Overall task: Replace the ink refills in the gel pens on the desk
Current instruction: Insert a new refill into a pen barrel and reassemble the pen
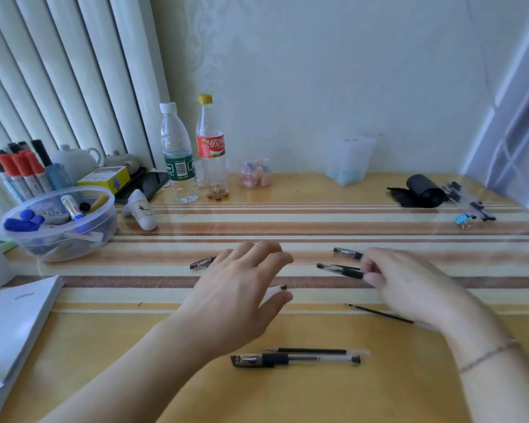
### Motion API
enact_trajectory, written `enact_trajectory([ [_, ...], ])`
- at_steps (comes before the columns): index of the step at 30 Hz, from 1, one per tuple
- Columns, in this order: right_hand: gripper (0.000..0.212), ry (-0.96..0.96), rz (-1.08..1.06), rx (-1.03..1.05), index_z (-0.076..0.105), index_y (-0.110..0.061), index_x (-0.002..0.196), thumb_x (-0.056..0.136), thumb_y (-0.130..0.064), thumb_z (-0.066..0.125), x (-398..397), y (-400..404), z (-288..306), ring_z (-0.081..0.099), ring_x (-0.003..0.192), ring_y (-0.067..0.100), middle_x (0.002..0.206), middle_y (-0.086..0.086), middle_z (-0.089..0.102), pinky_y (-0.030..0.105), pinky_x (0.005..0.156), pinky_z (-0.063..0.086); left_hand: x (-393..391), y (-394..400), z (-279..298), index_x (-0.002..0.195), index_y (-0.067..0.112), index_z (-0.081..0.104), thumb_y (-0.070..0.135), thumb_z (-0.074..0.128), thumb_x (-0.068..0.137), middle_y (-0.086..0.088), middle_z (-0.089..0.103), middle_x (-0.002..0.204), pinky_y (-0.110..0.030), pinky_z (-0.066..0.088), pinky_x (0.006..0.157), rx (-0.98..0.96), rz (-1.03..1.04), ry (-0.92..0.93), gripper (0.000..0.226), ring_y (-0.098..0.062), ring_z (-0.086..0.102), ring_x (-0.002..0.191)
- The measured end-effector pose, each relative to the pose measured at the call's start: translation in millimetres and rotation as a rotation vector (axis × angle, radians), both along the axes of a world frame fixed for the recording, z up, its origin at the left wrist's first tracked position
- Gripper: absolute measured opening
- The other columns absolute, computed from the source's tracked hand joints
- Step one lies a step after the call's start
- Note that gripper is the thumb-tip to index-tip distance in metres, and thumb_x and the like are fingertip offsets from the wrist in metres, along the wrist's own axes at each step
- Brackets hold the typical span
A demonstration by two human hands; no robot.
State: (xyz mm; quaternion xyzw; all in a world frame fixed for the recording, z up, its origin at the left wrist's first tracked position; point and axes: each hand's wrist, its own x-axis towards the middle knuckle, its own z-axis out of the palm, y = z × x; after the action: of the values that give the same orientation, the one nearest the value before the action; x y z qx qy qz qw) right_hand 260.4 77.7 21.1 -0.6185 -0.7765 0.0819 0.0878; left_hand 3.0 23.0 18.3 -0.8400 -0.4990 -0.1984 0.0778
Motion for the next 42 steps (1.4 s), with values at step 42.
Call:
enact_trajectory([
  [42,0.043,0.424,0.341,0.345,0.066,-0.032,0.076,0.095,-0.056,0.035,-51,-18,-7,0.057,0.049,0.009,0.053,-0.006,0.061,0.032,0.049,0.048,-21,15,-14,0.080,0.020,0.052,0.039,0.037,0.099,0.010,0.045,0.072,-0.026,0.039,0.059,-0.034,-0.163,-0.478,0.030,-0.010,0.045,0.067],
])
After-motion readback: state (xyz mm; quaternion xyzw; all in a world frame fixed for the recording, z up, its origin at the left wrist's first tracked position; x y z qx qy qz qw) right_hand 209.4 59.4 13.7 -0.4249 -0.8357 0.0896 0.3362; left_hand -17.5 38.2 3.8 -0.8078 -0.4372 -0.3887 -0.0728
